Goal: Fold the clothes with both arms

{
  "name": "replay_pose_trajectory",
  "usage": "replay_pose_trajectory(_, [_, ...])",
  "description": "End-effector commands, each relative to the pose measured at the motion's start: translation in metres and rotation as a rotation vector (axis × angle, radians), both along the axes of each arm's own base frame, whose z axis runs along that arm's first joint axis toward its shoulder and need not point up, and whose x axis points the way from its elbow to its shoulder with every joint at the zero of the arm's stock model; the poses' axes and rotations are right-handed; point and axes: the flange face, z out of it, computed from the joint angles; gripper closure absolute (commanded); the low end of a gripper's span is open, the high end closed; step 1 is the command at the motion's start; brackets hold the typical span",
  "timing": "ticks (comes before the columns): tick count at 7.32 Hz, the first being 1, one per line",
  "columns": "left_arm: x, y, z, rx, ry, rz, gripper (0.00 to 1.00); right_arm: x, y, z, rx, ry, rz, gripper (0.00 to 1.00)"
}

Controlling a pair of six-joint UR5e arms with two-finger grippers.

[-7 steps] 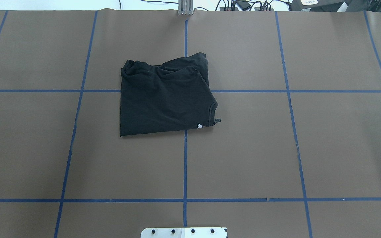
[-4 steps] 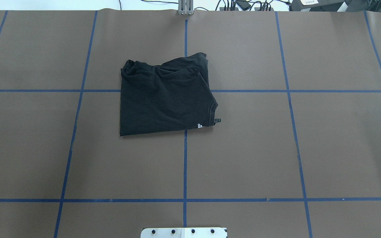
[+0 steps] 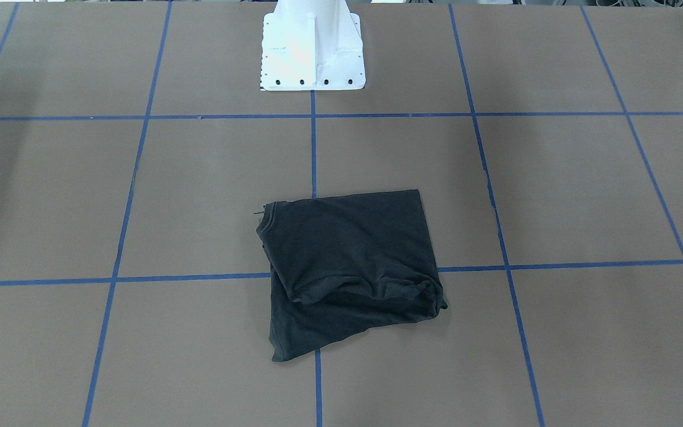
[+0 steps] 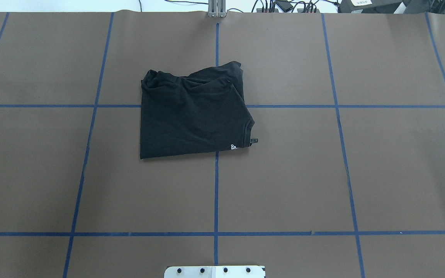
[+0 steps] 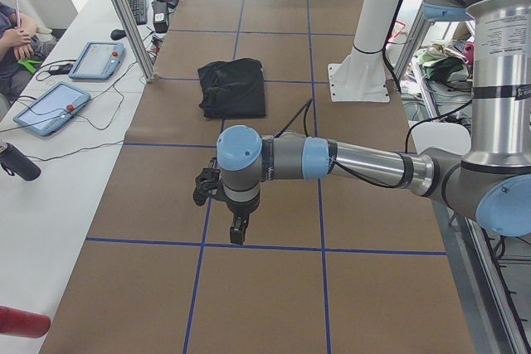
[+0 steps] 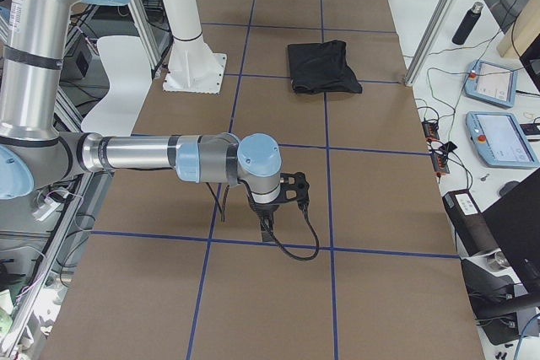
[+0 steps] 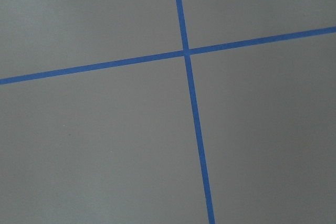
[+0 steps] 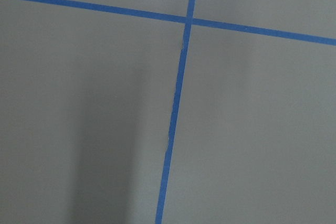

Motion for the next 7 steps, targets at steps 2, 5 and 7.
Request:
replay_pose_trajectory(2, [0.0006,-0.0001,-0.0002,-0.001,0.000,0.000,0.00,-0.0007,-0.0002,-0.0001,-0.001,0.000,-0.001,0.00])
replay_pose_trajectory(5, [0.0004,-0.0001,-0.0001,-0.001,-0.001,0.000,0.00,-0.0036,-0.0007,0.0007,-0.002,0.000,-0.009,0.00])
replay_pose_trajectory(7, [0.0004,-0.0001,-0.0001,-0.001,-0.001,0.000,0.00,-0.0035,-0.0007,0.0008,-0.002,0.001,-0.009,0.01])
